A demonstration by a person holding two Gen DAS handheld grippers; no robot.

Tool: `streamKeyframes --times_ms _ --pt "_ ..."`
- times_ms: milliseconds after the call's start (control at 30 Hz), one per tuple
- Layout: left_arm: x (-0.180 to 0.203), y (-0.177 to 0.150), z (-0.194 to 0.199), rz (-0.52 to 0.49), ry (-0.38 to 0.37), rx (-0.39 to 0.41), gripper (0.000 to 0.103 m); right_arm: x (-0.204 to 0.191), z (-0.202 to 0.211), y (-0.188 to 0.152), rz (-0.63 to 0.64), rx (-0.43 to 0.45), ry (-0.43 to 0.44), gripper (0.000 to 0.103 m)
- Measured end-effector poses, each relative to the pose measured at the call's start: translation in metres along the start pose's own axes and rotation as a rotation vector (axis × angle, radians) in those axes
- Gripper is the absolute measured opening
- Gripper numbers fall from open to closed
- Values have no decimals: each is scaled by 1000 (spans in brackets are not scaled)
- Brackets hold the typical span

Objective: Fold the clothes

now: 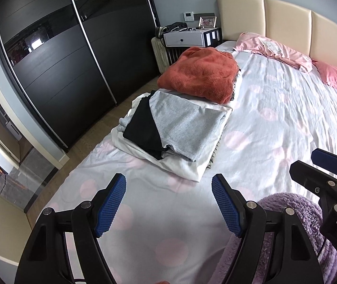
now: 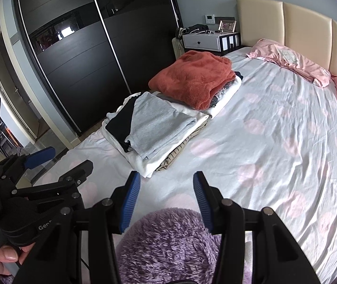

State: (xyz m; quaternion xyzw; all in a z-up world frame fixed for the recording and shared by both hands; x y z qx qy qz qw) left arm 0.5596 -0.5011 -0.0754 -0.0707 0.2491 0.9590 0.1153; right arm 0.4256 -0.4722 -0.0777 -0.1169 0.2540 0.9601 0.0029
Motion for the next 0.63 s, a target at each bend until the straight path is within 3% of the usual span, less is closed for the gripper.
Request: streamKeyframes --times_ms 633 --pt "3 2 -4 -15 8 -1 76 2 -6 -4 -5 -18 23 45"
Point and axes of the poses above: each gripper's, at about its wrist camera, not at the fingertips, and z roughly against the way its jaws point, x to its right, y to its top, the point moved 9 cm from there along -z, roughly the way its jaws point, and after that the axes turned 14 degrees about -x, right-handed, at the moved point
